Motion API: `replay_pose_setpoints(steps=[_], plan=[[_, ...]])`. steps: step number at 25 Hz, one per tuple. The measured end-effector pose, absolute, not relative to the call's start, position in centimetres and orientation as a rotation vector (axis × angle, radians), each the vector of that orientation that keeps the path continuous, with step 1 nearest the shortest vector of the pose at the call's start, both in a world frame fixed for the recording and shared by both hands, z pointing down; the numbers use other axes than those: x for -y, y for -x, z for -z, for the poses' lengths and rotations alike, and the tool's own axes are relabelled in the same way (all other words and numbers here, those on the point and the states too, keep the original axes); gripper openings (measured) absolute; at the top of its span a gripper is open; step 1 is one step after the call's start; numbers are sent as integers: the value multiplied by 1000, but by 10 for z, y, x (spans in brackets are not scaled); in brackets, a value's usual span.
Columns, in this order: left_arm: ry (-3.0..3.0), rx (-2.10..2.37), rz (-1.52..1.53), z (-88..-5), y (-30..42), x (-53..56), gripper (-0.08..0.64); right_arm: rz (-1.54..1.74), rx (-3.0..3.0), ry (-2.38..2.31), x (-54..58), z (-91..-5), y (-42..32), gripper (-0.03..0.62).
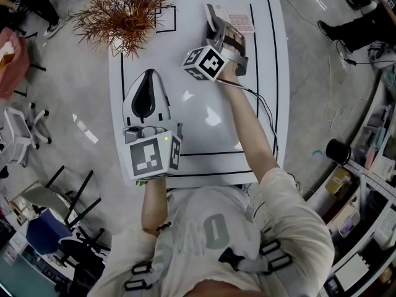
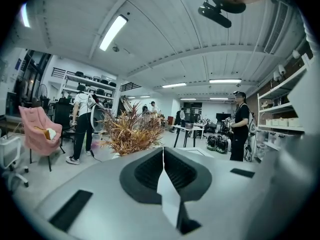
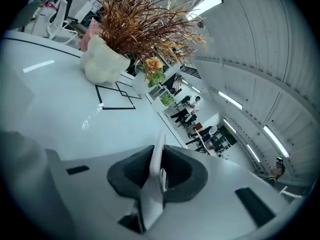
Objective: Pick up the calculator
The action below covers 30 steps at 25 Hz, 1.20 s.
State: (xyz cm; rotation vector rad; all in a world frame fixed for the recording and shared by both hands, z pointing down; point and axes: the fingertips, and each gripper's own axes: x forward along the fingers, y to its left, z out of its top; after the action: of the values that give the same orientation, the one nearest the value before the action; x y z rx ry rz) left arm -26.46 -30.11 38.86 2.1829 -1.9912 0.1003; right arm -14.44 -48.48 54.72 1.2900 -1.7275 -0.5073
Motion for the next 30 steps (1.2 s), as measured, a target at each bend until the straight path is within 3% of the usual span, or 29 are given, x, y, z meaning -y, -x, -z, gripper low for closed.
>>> replay_pose_setpoints(steps=[15,30], plan=[[-2228,2015,-46,-363,260,296,21,449,1825,-1332,486,-511,137,52],[-2296,2113,105,-291,241,280,21,418,2175,-1446,441,-360,122,52]])
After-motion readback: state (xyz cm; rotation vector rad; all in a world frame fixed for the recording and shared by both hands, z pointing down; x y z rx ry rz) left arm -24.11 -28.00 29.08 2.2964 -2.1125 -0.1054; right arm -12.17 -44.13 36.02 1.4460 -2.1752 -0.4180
